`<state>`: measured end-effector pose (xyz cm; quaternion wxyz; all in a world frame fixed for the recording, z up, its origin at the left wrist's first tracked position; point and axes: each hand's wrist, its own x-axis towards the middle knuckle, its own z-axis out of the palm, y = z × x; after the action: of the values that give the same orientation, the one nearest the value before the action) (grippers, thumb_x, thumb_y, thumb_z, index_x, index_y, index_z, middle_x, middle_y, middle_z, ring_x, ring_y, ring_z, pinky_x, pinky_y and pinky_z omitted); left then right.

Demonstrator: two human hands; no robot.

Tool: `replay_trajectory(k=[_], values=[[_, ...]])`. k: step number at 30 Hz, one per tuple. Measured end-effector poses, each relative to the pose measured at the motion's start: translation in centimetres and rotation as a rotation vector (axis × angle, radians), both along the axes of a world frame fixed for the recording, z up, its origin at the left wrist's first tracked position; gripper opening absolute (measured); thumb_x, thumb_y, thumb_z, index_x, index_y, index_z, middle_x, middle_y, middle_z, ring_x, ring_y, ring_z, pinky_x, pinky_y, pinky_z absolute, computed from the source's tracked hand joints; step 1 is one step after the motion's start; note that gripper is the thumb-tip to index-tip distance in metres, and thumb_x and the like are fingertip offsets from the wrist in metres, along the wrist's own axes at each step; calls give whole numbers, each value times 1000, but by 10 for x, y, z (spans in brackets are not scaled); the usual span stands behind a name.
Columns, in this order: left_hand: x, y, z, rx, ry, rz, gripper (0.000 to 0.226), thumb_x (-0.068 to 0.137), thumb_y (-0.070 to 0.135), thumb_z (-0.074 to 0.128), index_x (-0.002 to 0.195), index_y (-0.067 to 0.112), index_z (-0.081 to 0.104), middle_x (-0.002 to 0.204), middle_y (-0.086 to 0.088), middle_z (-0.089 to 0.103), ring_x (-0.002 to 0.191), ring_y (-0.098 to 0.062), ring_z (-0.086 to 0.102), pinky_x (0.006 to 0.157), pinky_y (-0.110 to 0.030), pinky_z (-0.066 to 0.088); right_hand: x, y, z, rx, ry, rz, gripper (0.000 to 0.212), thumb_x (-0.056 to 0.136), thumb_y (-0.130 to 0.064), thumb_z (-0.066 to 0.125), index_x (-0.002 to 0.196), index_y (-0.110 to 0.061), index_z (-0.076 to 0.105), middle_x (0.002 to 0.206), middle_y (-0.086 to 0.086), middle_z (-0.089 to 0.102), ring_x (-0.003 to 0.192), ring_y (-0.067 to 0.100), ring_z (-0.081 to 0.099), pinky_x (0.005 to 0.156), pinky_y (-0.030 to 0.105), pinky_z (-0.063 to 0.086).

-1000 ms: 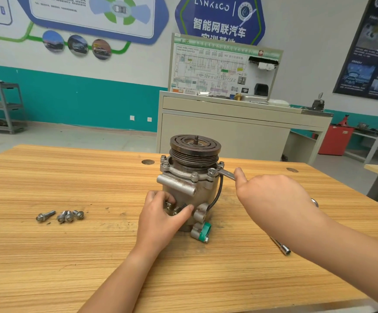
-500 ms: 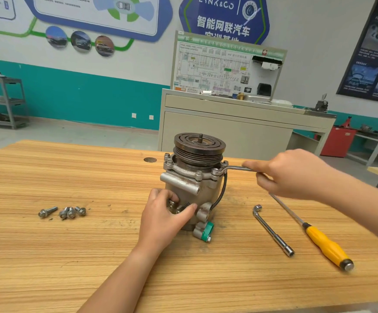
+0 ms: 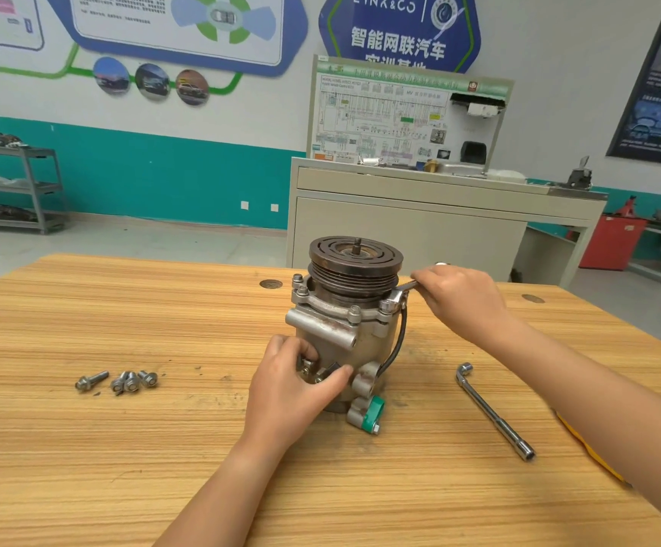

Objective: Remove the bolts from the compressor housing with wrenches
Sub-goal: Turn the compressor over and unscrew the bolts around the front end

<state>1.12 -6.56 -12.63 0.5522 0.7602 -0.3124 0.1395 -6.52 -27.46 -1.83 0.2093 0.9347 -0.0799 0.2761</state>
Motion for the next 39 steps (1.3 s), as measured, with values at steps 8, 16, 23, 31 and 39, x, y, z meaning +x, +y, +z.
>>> replay_trajectory(k=[8, 16, 23, 31, 39], values=[[-3, -1, 1, -4, 0, 3, 35, 57, 51, 68, 68, 27, 46, 81, 8, 49, 84, 9, 45, 64, -3, 32, -84, 40, 4, 146, -240, 113, 34, 91, -10, 52, 125, -6, 55, 81, 11, 68, 56, 32, 61, 43, 35, 46], [-3, 0, 2, -1, 16, -2, 35, 57, 52, 67, 71, 26, 48, 84, 9, 50, 87, 8, 44, 64, -4, 32, -108, 73, 5, 177, 64, -252, 46, 98, -27, 26, 141, -40, 12, 82, -9, 46, 84, 20, 58, 57, 28, 39], [-2, -1, 2, -12, 21, 3, 35, 56, 51, 68, 70, 26, 48, 84, 9, 50, 86, 10, 44, 65, -3, 32, -93, 96, 19, 74, 262, -414, 65, 90, -4, 34, 146, -24, 6, 70, -5, 34, 71, 23, 43, 48, 30, 36], [-3, -1, 2, -10, 16, 15, 34, 58, 48, 71, 70, 26, 48, 83, 9, 49, 85, 13, 43, 65, -3, 32, -75, 133, 25, -102, 427, -399, 61, 87, 10, 33, 141, 11, 5, 111, 20, 53, 71, 20, 50, 45, 27, 30], [-2, -1, 2, 4, 24, 16, 34, 61, 46, 73, 71, 25, 49, 86, 8, 50, 86, 8, 45, 66, -4, 34, -79, 70, 50, -119, 375, -218, 47, 97, -25, 28, 143, -30, 22, 68, -5, 40, 64, 17, 44, 51, 26, 36]])
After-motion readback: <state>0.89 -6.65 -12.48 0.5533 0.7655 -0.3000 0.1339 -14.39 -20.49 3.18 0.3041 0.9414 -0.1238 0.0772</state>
